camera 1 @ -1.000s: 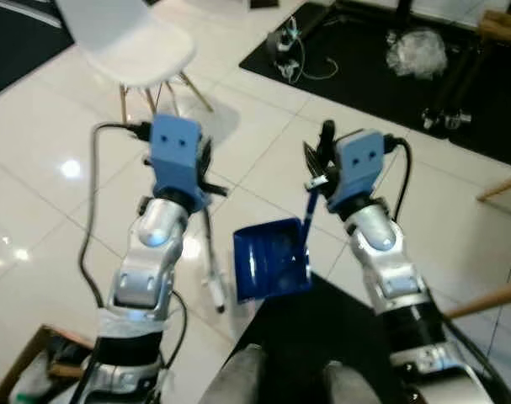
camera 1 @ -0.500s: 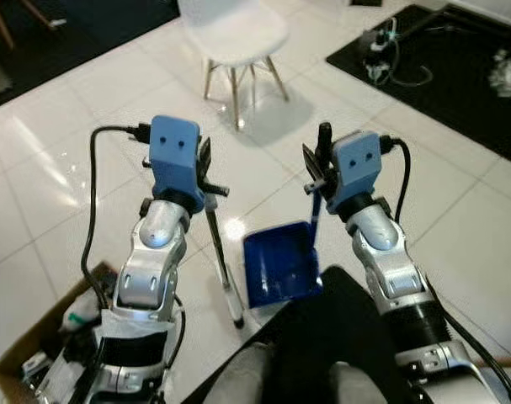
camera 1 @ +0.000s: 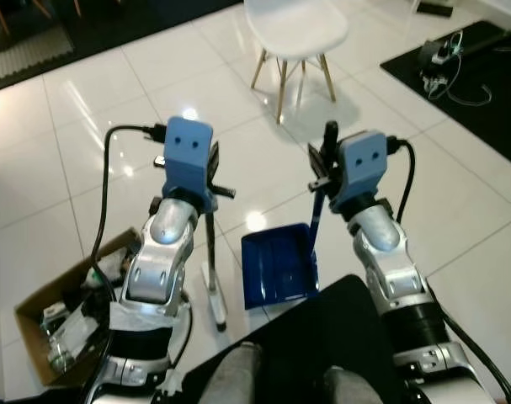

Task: Sweep floor

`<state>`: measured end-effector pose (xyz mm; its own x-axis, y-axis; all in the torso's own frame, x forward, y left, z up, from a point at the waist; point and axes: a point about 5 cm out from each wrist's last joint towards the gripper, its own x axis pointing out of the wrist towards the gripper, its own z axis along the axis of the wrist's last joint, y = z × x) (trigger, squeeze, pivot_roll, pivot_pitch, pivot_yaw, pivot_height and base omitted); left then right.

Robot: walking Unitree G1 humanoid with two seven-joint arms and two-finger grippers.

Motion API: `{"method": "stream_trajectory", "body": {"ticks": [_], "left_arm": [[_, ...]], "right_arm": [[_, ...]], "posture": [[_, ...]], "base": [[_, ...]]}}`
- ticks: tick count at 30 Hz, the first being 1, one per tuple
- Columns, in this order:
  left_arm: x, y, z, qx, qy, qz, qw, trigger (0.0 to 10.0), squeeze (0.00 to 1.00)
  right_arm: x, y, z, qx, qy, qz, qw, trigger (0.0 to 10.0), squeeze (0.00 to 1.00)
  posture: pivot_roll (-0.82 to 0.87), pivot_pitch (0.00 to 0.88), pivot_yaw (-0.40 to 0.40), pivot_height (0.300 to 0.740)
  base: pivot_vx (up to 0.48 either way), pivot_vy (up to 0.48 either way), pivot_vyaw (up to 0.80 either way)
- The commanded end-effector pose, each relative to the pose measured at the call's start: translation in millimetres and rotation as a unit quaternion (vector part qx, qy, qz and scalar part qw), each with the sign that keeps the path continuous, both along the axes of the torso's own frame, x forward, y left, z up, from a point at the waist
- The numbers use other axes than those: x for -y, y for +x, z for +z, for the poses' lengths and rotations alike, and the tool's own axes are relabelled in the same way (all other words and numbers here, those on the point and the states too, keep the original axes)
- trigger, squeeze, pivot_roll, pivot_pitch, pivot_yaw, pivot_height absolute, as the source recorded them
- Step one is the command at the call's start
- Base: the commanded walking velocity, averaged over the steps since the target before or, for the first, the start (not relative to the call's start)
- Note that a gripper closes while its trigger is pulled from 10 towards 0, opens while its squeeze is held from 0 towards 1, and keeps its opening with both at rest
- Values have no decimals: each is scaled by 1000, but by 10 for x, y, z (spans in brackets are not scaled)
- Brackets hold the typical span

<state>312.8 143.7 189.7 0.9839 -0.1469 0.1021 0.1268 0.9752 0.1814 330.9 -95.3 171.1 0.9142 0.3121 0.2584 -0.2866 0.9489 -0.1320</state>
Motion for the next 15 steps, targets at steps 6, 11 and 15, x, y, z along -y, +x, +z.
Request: {"method": "stream_trajectory", "body": {"ticks": [6, 11, 15], "left_arm": [[110, -17, -88, -8, -3, -17, 1000, 10000, 0], [163, -26, -158, -17, 8, -31, 999, 10000, 0], [203, -40, -201, -23, 5, -37, 999, 10000, 0]], "right_arm": [[76, 19, -1, -8, 29, -17, 999, 10000, 0], [218, 27, -30, -17, 26, -31, 999, 10000, 0], [346, 17, -65, -21, 8, -41, 999, 10000, 0]], "posture": [[46, 120, 79, 740], [34, 125, 82, 740], [30, 127, 86, 740]], "base": [[0, 0, 0], [0, 0, 0], [0, 0, 0]]}}
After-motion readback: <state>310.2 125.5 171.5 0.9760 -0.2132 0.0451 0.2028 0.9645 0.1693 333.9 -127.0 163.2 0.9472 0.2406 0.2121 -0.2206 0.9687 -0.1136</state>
